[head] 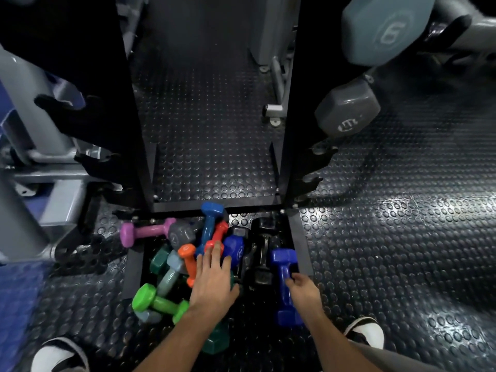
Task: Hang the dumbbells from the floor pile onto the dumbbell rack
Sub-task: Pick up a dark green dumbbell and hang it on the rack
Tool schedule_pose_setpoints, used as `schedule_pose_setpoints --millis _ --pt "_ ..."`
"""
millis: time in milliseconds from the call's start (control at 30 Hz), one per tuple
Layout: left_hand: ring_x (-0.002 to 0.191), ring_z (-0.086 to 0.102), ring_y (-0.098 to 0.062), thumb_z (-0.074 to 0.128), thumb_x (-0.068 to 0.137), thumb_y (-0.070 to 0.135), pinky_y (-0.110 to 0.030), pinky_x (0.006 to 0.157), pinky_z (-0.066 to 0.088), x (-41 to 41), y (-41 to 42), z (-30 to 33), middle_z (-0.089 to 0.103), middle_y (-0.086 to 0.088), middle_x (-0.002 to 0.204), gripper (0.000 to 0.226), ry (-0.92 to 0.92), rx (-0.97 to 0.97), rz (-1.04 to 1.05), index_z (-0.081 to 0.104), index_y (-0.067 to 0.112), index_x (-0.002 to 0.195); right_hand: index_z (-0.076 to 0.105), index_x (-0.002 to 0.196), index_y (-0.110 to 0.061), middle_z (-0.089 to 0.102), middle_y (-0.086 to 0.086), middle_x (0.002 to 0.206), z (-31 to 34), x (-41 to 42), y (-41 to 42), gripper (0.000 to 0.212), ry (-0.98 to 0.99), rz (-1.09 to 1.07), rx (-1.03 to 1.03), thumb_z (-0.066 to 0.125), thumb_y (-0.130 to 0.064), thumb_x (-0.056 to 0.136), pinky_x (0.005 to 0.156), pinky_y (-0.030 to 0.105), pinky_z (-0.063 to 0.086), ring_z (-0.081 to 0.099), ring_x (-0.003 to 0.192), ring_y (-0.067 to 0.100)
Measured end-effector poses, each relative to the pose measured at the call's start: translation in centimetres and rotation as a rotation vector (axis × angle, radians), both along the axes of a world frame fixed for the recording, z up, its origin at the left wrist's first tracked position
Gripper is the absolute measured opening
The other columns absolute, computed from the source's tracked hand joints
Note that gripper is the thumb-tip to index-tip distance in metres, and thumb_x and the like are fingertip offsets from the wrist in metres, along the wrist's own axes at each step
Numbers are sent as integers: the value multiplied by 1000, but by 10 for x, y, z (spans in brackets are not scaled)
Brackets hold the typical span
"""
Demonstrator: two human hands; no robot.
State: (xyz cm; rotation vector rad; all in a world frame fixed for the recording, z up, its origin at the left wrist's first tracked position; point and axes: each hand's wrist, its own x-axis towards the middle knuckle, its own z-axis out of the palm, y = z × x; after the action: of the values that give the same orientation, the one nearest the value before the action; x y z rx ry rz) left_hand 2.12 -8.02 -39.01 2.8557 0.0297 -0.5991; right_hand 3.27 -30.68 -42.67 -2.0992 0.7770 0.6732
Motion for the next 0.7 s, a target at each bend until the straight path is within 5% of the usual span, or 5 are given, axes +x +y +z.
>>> schedule_pose_setpoints --millis 100,367,700 --pt "157 3 -33 63 94 44 -52 128 5 3 0 0 2 -14 169 71 0 29 -17 33 18 153 62 133 -11 67 10 121 -5 -5 -4 35 7 73 -30 60 -23 101 87 33 46 55 90 18" --pt "157 2 -31 65 93 41 -56 127 6 0 12 -5 -5 -10 170 71 29 101 -94 33 20 153 59 137 -14 61 13 129 -11 -9 7 41 -45 194 -109 61 -28 98 98 39 45 60 114 31" --pt "157 6 -28 66 94 37 -51 128 6 -2 21 1 4 -9 170 67 -24 -42 -57 37 21 152 58 140 -12 58 12 137 -2 -3 48 48 -162 270 -98 66 -26 96 109 36 42 56 125 29"
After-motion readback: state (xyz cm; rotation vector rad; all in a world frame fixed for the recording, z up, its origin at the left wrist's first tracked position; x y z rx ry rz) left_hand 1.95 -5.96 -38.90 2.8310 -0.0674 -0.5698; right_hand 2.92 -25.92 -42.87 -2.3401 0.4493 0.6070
